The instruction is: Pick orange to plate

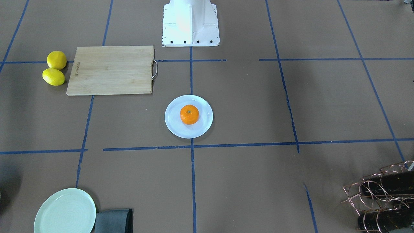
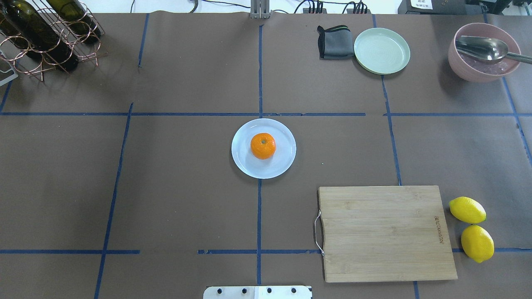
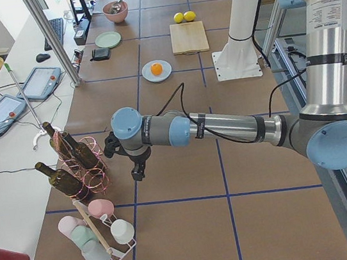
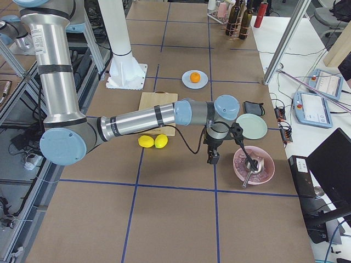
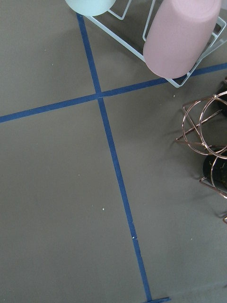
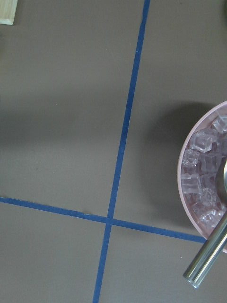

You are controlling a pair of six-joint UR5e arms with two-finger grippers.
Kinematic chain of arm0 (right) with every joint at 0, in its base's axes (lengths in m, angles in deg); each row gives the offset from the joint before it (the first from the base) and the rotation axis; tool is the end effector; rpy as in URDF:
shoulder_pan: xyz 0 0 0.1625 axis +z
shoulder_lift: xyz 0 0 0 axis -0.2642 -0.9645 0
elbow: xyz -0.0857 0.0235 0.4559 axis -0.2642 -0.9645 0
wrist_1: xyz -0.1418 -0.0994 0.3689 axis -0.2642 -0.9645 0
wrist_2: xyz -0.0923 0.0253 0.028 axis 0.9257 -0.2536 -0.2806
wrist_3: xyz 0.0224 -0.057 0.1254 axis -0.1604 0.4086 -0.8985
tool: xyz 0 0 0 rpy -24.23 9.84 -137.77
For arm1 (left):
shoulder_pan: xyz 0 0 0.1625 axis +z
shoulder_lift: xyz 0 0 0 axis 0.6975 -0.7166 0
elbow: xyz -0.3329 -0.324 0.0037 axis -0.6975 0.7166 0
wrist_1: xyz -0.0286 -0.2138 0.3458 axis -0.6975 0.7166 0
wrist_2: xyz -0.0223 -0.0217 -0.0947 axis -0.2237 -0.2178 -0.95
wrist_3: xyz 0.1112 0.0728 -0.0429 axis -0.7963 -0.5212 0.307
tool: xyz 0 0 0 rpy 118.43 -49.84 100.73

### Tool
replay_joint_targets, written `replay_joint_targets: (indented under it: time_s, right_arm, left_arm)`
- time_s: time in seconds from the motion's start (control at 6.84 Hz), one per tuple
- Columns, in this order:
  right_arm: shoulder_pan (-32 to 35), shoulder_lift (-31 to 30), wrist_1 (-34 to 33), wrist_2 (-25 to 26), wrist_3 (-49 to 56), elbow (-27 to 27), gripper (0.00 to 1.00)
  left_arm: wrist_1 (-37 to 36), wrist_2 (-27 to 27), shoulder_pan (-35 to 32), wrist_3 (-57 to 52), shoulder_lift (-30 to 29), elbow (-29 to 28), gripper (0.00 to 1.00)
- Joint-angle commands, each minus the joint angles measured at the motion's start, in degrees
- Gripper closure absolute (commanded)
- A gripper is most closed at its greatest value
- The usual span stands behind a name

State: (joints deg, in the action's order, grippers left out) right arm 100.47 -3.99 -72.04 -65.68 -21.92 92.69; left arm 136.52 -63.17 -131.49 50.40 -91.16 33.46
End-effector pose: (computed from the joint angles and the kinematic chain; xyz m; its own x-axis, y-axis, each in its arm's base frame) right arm -0.0104 -0.5296 0.6193 0.6919 -0.1582 0.7044 0.1508 0.9858 0.0733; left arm 0.0020 -0.5066 0.6374 0.5903 0.2674 -0.7616 -0.1140 0.9617 0.2493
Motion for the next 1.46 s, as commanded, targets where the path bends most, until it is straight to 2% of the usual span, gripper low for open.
replay_joint_targets:
  time_s: [0.0,0.58,1.32]
  right_arm:
    - [0.02,-0.70,0.26,-0.09,0.01,0.36,0.00]
    - [0.02,-2.81,0.61,0.43,-0.08,0.27,0.00]
    - [0.02,-2.81,1.39,0.79,-0.87,0.10,0.00]
  left_arm:
    - [1.18,0.13,-0.01,-0.15,0.90,-1.07,0.00]
    - [-1.53,7.94,-0.01,-0.06,3.63,-0.64,0.00]
    - [-1.46,7.78,-0.01,0.03,3.54,-0.64,0.00]
